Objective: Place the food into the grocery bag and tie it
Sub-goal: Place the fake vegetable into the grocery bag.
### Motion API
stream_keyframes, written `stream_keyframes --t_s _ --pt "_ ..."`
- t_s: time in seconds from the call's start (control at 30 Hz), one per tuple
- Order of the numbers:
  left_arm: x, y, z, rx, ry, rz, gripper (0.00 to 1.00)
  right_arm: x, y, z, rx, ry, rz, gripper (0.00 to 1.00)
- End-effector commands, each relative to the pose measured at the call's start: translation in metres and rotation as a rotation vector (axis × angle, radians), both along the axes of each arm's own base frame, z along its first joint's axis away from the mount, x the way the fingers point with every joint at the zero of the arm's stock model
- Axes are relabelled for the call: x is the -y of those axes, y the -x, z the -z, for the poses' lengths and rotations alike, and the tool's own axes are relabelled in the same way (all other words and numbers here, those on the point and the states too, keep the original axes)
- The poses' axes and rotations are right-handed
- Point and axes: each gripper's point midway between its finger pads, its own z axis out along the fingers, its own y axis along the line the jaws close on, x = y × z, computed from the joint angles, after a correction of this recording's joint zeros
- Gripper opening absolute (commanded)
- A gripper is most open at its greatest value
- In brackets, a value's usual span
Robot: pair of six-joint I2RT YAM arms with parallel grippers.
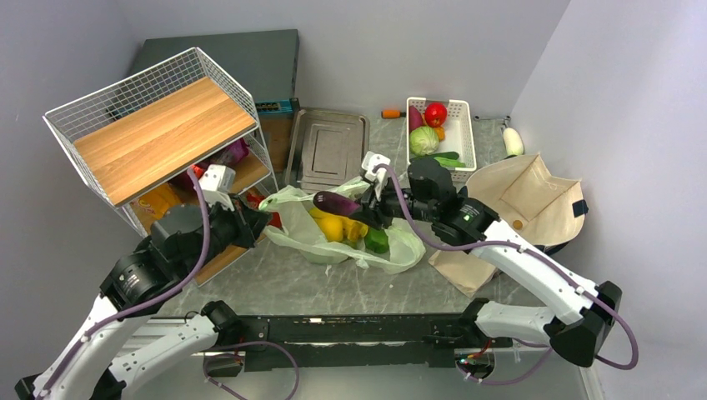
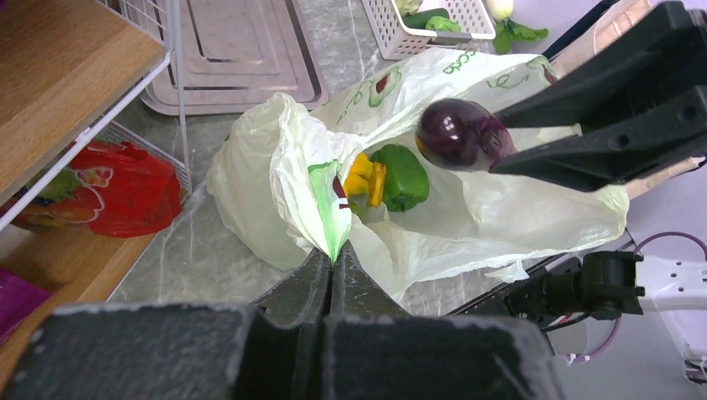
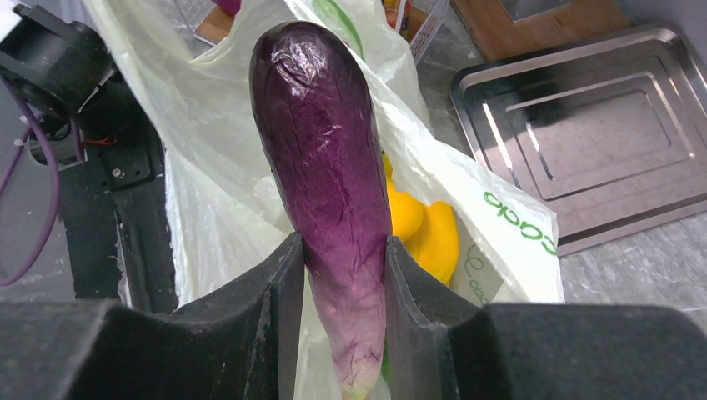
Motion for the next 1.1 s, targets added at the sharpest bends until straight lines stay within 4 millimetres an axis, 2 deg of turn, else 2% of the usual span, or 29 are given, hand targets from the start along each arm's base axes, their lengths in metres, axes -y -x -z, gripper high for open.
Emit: stream_keyframes --t_s 0.0,0.07,0.2,0.27,0.4,0.5,0.57,0.67,0.77,0.83,0.93,1.07 --pt "0.002 -0.012 -0.027 0.054 0.052 -0.038 0.0 0.007 0.014 -0.015 0.058 -0.034 -0.046 0.0" --pt "0.004 -0.013 -0.03 0.062 0.058 -0.036 0.0 0.009 0.017 -0.014 0.052 -0.02 -0.053 0.0" --pt "0.007 -0.014 -0.037 0.079 0.069 -0.022 0.0 0.007 0.009 -0.004 0.027 0.025 -0.032 0.02" --pt "0.009 -0.016 -0.038 0.087 0.065 -0.018 0.0 0.004 0.005 0.0 0.008 0.039 -0.023 0.27" --pt "0.012 -0.018 -0.036 0.081 0.054 -0.011 0.0 -0.001 -0.005 -0.001 -0.019 0.054 0.007 0.66" --pt "0.014 -0.018 -0.035 0.078 0.057 -0.004 0.0 -0.005 -0.005 -0.023 -0.031 -0.009 0.032 0.87" --pt "0.016 -0.019 -0.034 0.076 0.064 -0.001 0.0 -0.005 -0.003 -0.048 -0.014 -0.092 0.044 0.95" --pt "0.018 -0.019 -0.033 0.071 0.069 0.006 0.0 0.004 -0.004 -0.075 -0.004 -0.167 0.116 0.98" --pt "0.019 -0.019 -0.032 0.068 0.069 0.006 0.0 0.027 -0.012 -0.09 -0.012 -0.196 0.269 0.96" --pt "0.019 -0.019 -0.031 0.069 0.071 0.008 0.0 0.046 -0.019 -0.09 -0.028 -0.184 0.39 0.94" --pt "0.019 -0.021 -0.028 0.069 0.072 0.001 0.0 0.072 -0.019 -0.078 -0.074 -0.158 0.526 0.88" --pt "0.021 -0.023 -0.025 0.072 0.078 -0.003 0.0 0.089 0.0 -0.063 -0.128 -0.16 0.541 0.82"
